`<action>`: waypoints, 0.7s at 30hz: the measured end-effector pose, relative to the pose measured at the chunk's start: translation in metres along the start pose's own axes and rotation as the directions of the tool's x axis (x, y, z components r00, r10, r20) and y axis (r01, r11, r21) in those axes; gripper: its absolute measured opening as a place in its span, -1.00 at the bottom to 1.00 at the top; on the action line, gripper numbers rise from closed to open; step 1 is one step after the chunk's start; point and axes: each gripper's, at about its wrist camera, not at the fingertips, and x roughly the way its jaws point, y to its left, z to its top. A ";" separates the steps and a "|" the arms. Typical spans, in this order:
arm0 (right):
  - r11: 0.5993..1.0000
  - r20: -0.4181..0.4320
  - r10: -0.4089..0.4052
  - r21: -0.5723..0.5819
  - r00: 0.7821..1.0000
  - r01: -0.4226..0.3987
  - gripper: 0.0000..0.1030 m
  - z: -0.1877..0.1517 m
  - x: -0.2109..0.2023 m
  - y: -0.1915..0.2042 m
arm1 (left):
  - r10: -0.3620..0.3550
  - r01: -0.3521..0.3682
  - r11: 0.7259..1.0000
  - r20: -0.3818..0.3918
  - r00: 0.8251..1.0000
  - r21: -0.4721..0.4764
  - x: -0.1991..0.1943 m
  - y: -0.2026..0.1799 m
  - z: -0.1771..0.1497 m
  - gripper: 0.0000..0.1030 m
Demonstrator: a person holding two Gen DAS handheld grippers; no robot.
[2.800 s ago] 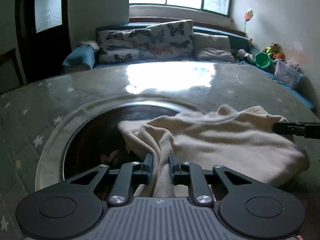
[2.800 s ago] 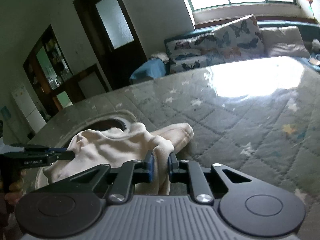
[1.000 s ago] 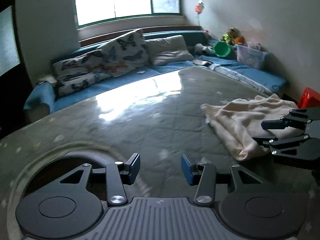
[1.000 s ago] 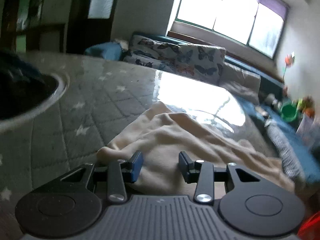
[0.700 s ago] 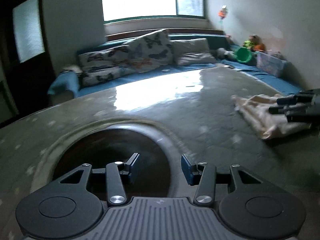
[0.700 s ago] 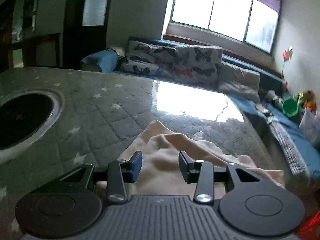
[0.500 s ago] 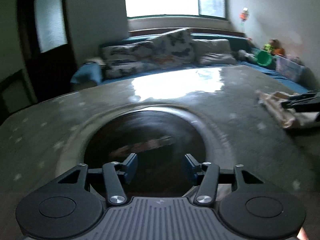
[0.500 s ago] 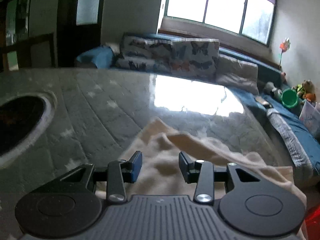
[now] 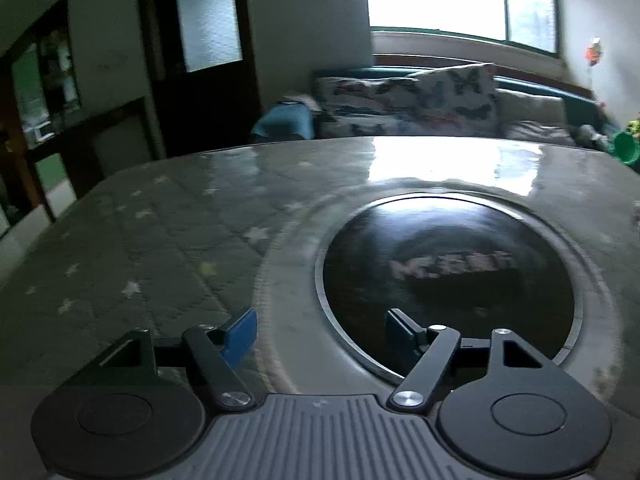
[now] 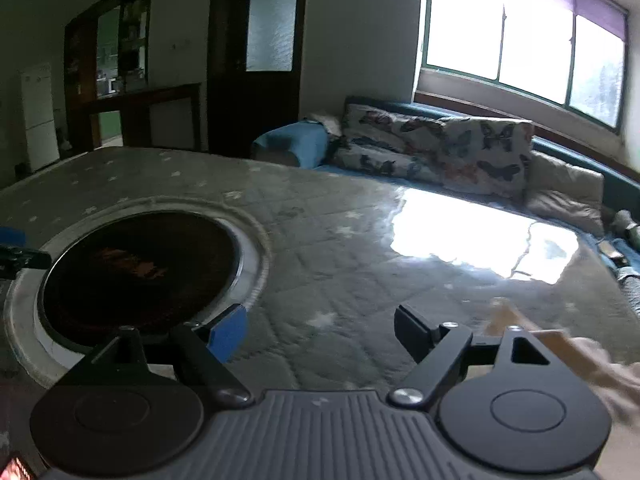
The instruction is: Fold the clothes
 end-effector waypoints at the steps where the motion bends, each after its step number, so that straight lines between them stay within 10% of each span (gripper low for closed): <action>1: 1.000 -0.003 0.002 0.000 1.000 -0.002 0.70 0.000 0.004 0.002 | 0.003 -0.003 1.000 -0.003 1.000 -0.013 0.002 0.003 0.000 0.54; 21: 0.995 -0.083 -0.046 0.080 0.995 0.052 1.00 -0.007 0.051 -0.012 | 0.030 -0.034 0.997 -0.058 0.998 -0.068 0.029 0.021 0.001 1.00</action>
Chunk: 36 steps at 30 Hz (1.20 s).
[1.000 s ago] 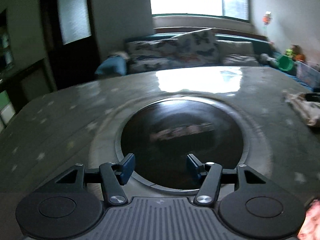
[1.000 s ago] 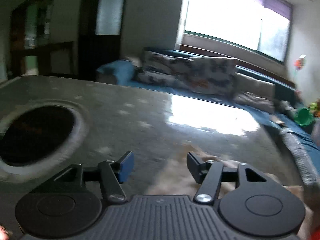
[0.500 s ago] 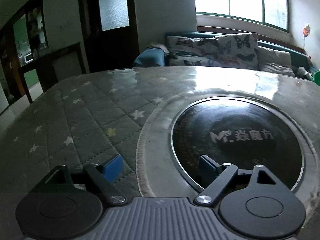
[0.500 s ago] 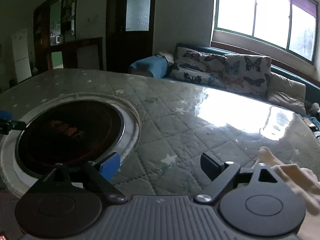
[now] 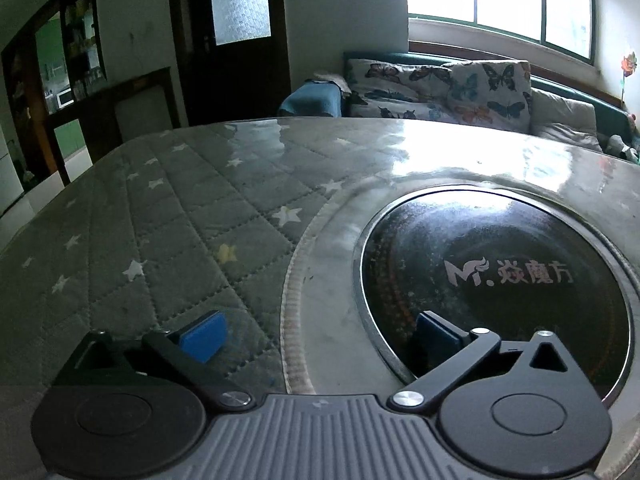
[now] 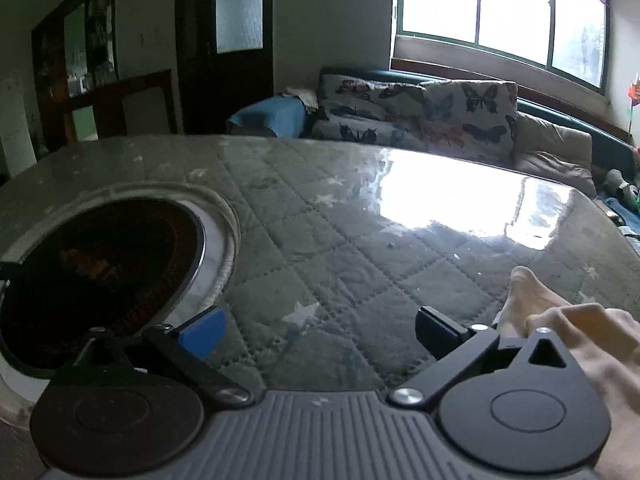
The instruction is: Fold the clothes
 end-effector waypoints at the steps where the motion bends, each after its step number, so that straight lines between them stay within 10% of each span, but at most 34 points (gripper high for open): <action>1: 1.000 -0.004 -0.002 -0.003 1.000 0.002 1.00 0.000 0.002 0.001 | 0.000 0.000 1.000 0.000 1.000 0.000 -0.001 0.000 0.000 1.00; 36: 1.000 -0.039 0.003 0.014 0.999 -0.002 1.00 0.001 0.013 -0.002 | -0.002 0.002 1.000 0.003 1.000 -0.004 0.002 -0.002 0.000 1.00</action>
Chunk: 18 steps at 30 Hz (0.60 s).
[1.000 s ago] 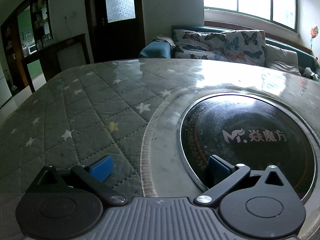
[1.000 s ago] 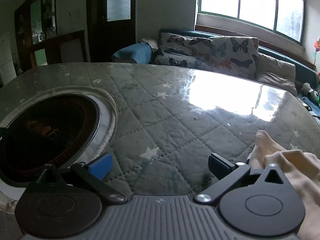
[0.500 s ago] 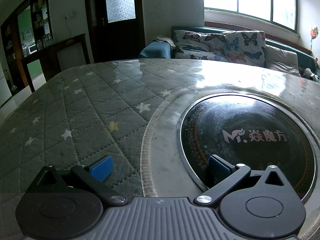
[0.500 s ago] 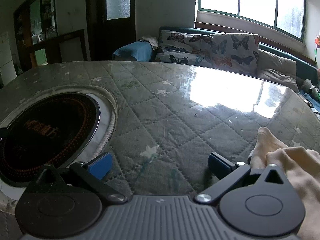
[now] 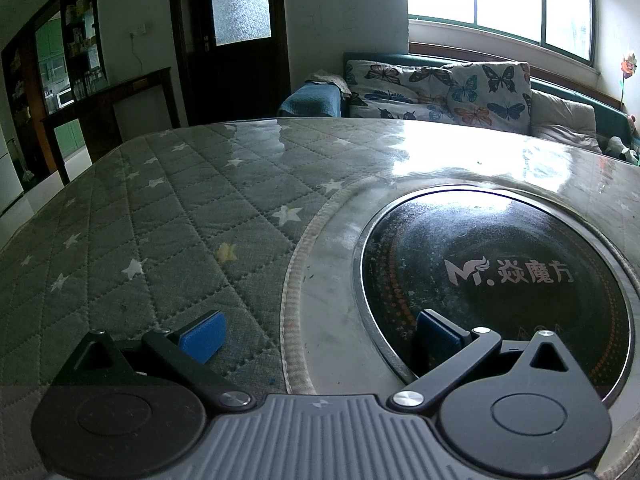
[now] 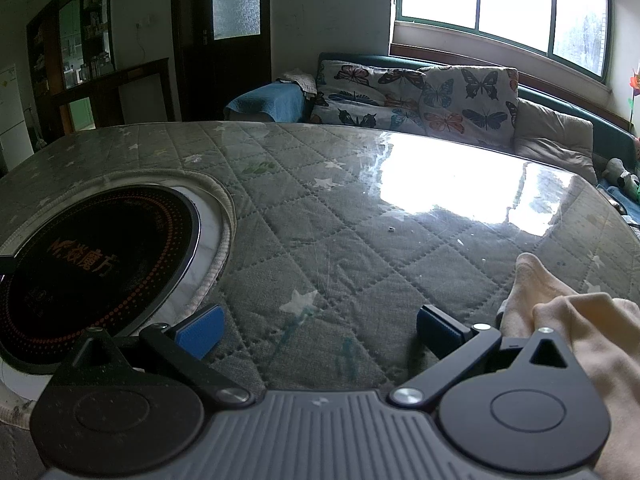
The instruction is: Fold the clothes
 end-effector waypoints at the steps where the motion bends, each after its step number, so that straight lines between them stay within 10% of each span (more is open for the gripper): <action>1: 1.000 0.000 0.000 0.000 1.000 0.000 1.00 0.000 0.000 0.000 | 0.000 0.000 1.000 0.000 1.000 0.000 0.000 0.000 0.000 1.00; 18: 1.000 0.000 0.003 0.002 1.000 -0.003 1.00 -0.001 0.001 -0.003 | 0.000 0.000 1.000 0.000 1.000 0.000 0.000 0.000 0.000 1.00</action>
